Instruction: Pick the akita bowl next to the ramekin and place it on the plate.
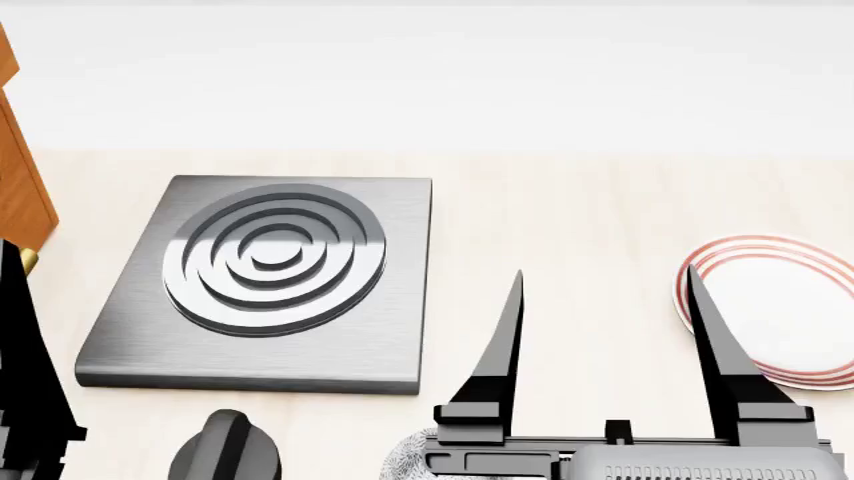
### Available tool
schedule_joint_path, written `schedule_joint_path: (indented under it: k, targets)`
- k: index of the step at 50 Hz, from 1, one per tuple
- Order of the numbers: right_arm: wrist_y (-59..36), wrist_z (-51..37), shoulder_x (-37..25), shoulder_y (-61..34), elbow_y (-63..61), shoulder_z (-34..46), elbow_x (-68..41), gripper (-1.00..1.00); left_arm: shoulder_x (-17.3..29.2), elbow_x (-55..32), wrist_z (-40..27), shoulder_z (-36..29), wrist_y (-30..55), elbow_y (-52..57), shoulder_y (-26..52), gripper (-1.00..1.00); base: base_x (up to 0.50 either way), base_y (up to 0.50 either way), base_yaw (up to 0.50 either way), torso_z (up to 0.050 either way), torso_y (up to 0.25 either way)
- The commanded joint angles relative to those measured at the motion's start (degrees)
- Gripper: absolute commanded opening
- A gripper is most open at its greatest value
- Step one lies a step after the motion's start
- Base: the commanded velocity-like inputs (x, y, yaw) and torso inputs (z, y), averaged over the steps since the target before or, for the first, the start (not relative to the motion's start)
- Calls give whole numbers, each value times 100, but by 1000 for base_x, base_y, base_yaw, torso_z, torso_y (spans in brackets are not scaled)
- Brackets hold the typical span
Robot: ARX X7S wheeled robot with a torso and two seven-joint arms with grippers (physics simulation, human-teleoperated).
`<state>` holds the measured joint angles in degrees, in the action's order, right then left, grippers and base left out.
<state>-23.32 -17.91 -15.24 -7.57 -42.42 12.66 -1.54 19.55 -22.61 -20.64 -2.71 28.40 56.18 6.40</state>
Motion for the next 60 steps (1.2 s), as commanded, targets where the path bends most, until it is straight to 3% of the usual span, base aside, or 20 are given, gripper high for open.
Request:
schedule_joint_path:
  k: [1, 22, 60]
  targets:
    - [-46, 76, 85, -7, 9, -141, 67, 100, -29, 30, 59, 69, -8, 13, -7, 100, 254, 0, 0, 0, 0]
    - [60, 18, 16, -11, 35, -57, 89, 100, 200, 37, -126, -116, -171, -27, 2, 100, 85, 0, 0, 0, 0]
    - [28, -105, -55, -14, 64, -20, 37, 100, 430, -66, -349, -270, -383, -132, -31, 100, 0, 0, 0, 0, -163]
